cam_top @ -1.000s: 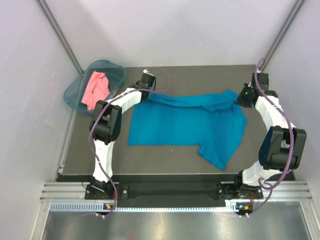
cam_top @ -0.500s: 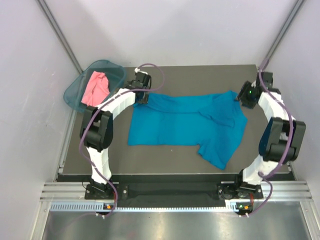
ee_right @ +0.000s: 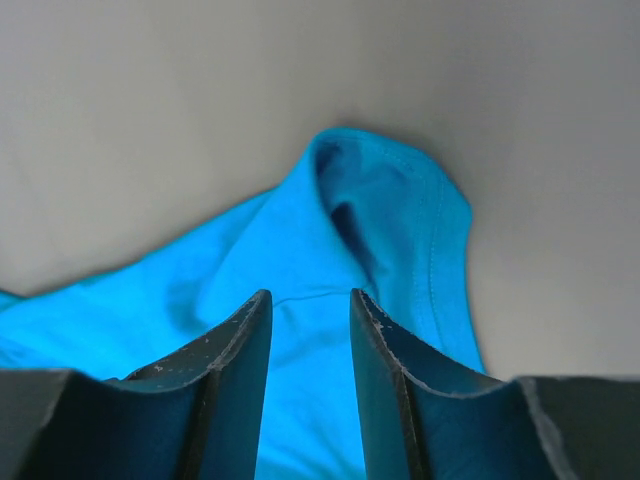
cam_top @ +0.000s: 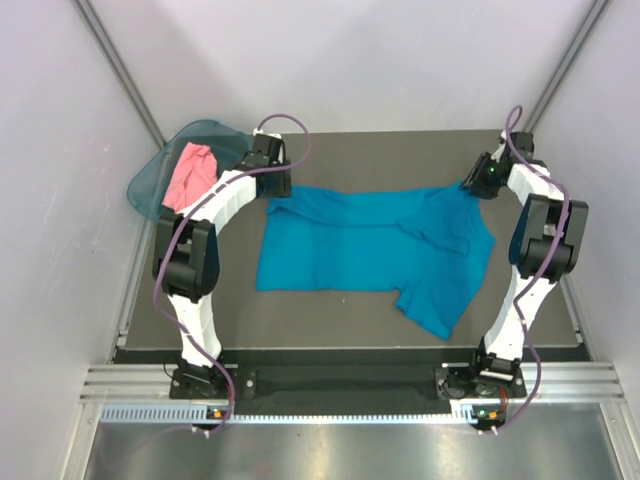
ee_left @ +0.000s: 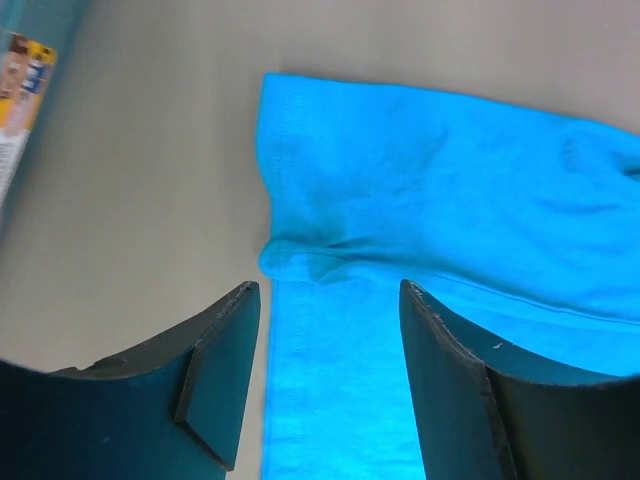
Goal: Fold and stack the t-shirts
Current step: Fold the tshirt
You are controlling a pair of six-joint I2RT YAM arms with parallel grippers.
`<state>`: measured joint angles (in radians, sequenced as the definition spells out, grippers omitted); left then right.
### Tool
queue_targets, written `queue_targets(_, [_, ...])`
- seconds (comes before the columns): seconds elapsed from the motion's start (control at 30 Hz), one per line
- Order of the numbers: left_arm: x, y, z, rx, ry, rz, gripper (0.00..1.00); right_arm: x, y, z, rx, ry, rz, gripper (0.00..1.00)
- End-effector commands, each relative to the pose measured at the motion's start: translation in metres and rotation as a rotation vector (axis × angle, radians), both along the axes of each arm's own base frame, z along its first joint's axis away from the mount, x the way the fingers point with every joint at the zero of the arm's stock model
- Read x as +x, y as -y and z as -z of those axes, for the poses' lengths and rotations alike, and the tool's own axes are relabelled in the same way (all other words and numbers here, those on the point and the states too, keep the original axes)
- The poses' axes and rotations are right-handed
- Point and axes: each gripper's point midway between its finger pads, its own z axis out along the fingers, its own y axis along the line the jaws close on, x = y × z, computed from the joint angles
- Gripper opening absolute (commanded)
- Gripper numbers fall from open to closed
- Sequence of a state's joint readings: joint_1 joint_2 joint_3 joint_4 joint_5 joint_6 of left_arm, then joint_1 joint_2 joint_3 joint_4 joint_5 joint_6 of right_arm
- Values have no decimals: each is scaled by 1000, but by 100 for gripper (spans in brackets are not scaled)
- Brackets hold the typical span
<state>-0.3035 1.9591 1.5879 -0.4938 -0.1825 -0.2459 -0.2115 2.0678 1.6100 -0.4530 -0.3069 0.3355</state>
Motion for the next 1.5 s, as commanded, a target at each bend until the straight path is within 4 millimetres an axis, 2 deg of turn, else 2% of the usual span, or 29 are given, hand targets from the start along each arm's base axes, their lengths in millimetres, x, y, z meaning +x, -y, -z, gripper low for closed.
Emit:
queue_targets(0.0, [8, 17, -13, -95, 19, 16, 63, 26, 6, -19, -31, 110, -57, 38])
queue_targets(0.2, [6, 12, -8, -142, -6, 6, 62, 34, 6, -7, -38, 120, -79, 36])
queue_targets(0.33, [4, 6, -4, -157, -18, -2, 62, 46, 8, -10, -49, 144, -80, 36])
queue_targets(0.4, [4, 3, -3, -163, -20, -8, 62, 49, 8, -3, -50, 136, -87, 36])
queue_targets(0.63, [0, -1, -2, -171, -23, -6, 62, 64, 2, 2, -54, 136, -120, 36])
queue_targets(1.07, [-1, -7, -1, -157, -34, -24, 62, 71, -6, 15, -28, 111, -133, 31])
queue_targets(1.3, [1, -7, -2, -160, -39, -32, 62, 71, -13, 10, 7, 118, -138, 18])
queue_targets(1.37, [4, -8, -3, -160, -39, -35, 62, 68, -12, 12, 3, 112, -135, 18])
queue_targets(1.47, [9, -9, -6, -166, -35, -35, 62, 63, -9, 15, -15, 97, -131, 32])
